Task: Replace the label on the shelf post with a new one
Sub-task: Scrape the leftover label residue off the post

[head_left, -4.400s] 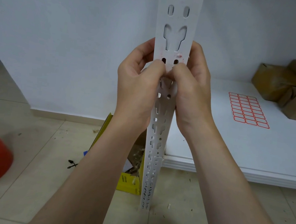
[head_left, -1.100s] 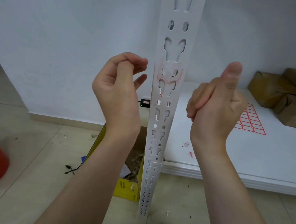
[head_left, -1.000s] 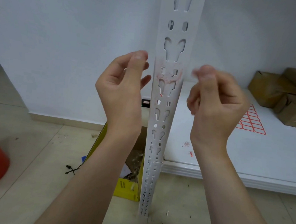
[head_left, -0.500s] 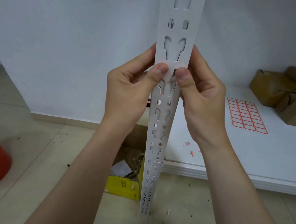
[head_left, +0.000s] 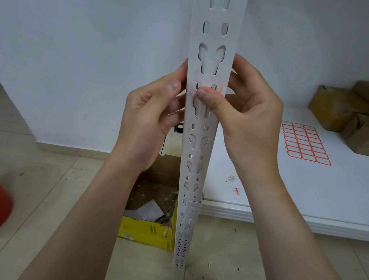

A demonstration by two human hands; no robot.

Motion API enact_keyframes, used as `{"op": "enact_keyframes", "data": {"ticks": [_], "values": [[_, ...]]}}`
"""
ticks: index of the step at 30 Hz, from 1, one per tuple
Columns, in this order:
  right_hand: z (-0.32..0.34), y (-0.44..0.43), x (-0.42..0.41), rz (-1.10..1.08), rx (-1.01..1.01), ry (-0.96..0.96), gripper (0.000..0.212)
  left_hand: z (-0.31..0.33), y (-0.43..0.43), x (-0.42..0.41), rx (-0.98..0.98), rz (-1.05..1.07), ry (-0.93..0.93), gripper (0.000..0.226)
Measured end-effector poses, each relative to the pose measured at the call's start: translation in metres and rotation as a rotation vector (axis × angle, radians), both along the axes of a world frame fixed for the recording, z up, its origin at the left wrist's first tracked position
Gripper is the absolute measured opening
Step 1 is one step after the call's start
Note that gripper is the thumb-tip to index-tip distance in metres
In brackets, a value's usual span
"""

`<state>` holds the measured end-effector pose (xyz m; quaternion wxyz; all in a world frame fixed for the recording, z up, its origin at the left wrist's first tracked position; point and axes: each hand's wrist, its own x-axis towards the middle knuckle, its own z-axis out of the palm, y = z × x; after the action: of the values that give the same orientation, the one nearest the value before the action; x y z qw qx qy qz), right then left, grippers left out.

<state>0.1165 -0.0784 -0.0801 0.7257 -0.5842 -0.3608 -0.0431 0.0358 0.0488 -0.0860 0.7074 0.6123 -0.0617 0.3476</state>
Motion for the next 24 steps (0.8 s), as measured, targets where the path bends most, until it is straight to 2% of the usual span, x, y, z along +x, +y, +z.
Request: {"op": "enact_keyframes", "data": {"ticks": [6, 18, 22, 24], "values": [[0.004, 0.0, -0.006, -0.11, -0.024, 0.027, 0.049, 0.004, -0.008, -0.001, -0.058, 0.038, 0.021, 0.044], [0.008, 0.001, -0.005, -0.179, -0.055, 0.031, 0.045, 0.004, -0.018, 0.001, -0.011, 0.194, 0.02, 0.03], [0.003, 0.026, -0.016, -0.121, -0.049, 0.016, 0.06, 0.005, -0.018, 0.0, -0.004, 0.219, 0.013, 0.036], [0.002, 0.034, -0.021, -0.129, -0.035, -0.003, 0.057, 0.008, -0.015, -0.001, 0.015, 0.227, 0.019, 0.034]]}}
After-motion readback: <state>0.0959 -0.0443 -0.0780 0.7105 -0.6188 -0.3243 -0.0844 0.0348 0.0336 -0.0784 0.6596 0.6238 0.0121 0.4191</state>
